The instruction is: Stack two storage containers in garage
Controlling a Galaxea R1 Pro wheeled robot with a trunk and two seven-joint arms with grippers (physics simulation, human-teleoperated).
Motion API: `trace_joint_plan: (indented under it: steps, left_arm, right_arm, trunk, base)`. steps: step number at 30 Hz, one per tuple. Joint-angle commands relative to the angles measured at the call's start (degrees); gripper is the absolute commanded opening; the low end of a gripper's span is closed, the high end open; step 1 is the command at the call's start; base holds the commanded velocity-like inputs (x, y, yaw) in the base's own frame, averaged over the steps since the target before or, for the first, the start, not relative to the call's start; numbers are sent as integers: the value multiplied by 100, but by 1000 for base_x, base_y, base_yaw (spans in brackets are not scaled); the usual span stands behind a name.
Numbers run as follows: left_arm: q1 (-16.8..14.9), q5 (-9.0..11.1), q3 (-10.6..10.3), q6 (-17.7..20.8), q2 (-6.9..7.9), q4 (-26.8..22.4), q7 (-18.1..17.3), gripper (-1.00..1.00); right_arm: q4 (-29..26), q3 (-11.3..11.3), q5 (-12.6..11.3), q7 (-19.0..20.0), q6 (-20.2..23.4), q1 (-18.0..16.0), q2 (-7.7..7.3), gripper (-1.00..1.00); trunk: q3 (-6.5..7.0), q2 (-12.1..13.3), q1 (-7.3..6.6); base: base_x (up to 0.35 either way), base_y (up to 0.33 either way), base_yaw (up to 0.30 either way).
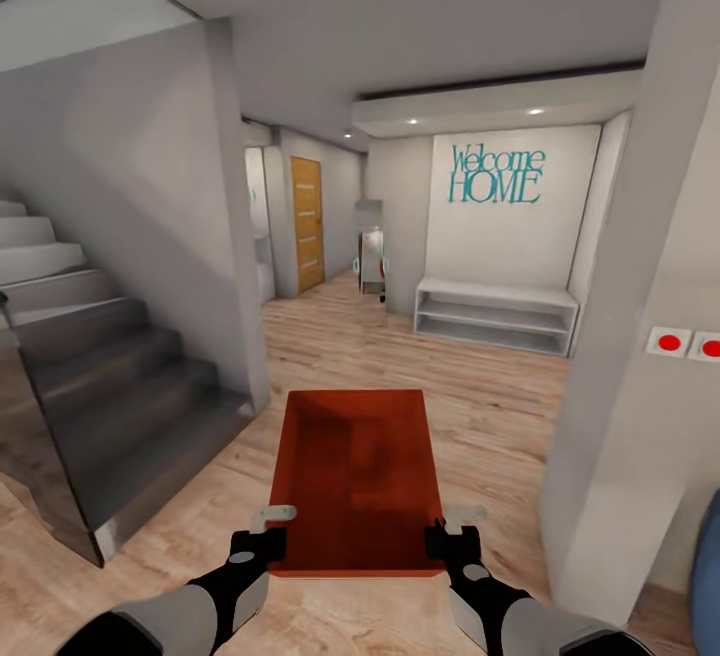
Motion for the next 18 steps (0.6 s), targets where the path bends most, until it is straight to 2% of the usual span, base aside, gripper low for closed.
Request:
trace_joint_plan:
  steps: [1,16,17,18]
  left_arm:
    - [-7,9,-15,-52,9,-20,47,-100]
    - [-7,781,-792,-49,9,-20,46,-100]
    - [-7,-1431,1377,-283,9,-20,47,-100]
    - [-7,-1431,1377,-283,9,-20,47,-100]
  right_arm:
    - [21,17,-74,-4,-10,-2,-33,-100]
    - [21,7,-74,-12,-11,-2,-30,-100]
    - [21,-216,-74,-13,-11,-2,-32,-100]
    - [21,-216,-74,-13,-9,-2,-32,-100]
  trunk:
    - [-9,-6,4]
    - [-9,-6,4]
    - [-9,-6,4]
    - [-9,-6,4]
  base:
    - [320,0,0]
    - [321,0,0]
    - [322,0,0]
    - [322,0,0]
